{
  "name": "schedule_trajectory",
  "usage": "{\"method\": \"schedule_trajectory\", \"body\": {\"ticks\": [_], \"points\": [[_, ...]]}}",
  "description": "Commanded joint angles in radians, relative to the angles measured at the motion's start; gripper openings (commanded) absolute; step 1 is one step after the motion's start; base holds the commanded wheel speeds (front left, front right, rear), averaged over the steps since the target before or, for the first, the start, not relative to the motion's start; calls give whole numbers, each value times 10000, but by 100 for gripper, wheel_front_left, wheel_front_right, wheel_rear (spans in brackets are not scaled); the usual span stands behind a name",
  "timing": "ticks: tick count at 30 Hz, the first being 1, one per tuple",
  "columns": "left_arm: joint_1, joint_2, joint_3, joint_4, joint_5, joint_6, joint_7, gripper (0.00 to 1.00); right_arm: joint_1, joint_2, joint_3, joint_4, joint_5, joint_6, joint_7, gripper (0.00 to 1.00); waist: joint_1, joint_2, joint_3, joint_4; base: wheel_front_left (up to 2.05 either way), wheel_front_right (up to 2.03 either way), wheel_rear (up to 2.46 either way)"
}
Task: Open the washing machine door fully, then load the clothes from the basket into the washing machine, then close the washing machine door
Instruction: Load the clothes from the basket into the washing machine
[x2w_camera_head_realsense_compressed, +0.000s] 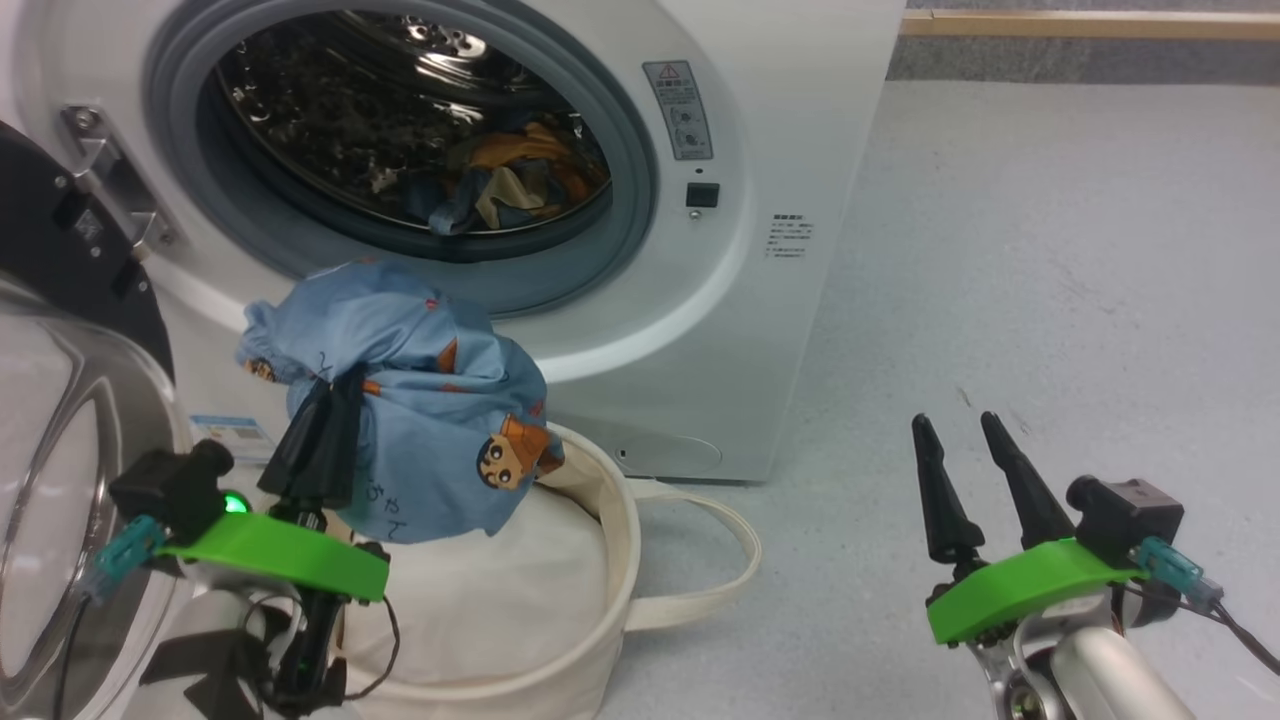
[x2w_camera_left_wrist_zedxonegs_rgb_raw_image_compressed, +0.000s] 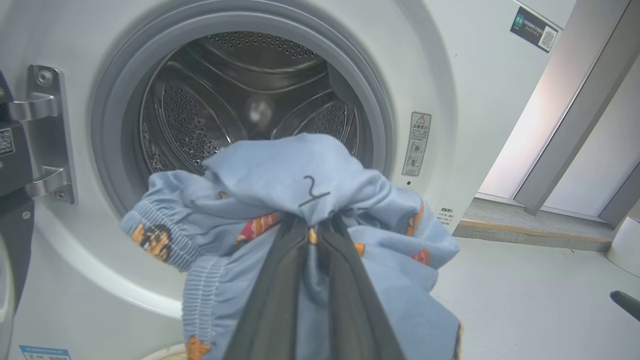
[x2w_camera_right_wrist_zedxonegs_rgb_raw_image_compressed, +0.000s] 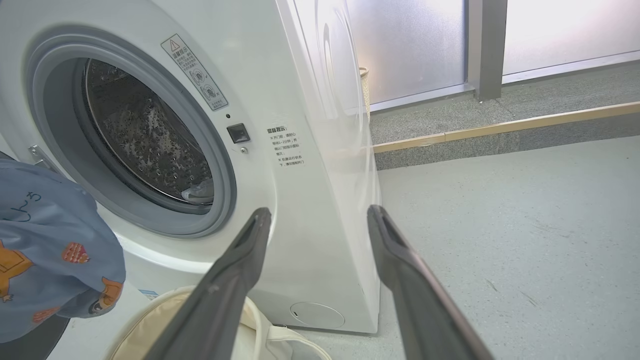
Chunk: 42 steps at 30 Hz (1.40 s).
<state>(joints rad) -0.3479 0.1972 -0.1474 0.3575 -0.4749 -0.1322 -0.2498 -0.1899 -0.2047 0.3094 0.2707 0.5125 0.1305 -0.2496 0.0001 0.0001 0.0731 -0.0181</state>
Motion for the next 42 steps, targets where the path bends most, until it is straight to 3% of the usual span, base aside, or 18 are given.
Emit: {"method": "schedule_trajectory", "body": {"ticks": [1, 14, 28, 39, 42], "points": [[-538, 198, 433, -296, 96, 16, -120, 0, -75, -57, 182, -255, 87, 2, -122, 100, -1, -1, 39, -46, 0, 0, 0], [-2403, 421, 778, 1491, 140, 16, -120, 0, -323, -63, 291, -400, -34, 2, -122, 100, -1, -1, 875, -697, 0, 0, 0], [-6361, 1451, 526, 4224, 451, 16, -120, 0, -765, -86, -181, -1046, -494, 2, -122, 100, -1, -1, 3505, -2032, 0, 0, 0], [-8539, 2123, 814, 4950, 1197, 16, -120, 0, -658, 121, -678, -1487, -885, 2, -122, 100, -1, -1, 5014, -2618, 0, 0, 0], [-9136, 2335, 1294, 4256, 1626, 184, -120, 0, -627, 149, -754, -1656, -955, 2, -122, 100, -1, -1, 5281, -2718, 0, 0, 0]]}}
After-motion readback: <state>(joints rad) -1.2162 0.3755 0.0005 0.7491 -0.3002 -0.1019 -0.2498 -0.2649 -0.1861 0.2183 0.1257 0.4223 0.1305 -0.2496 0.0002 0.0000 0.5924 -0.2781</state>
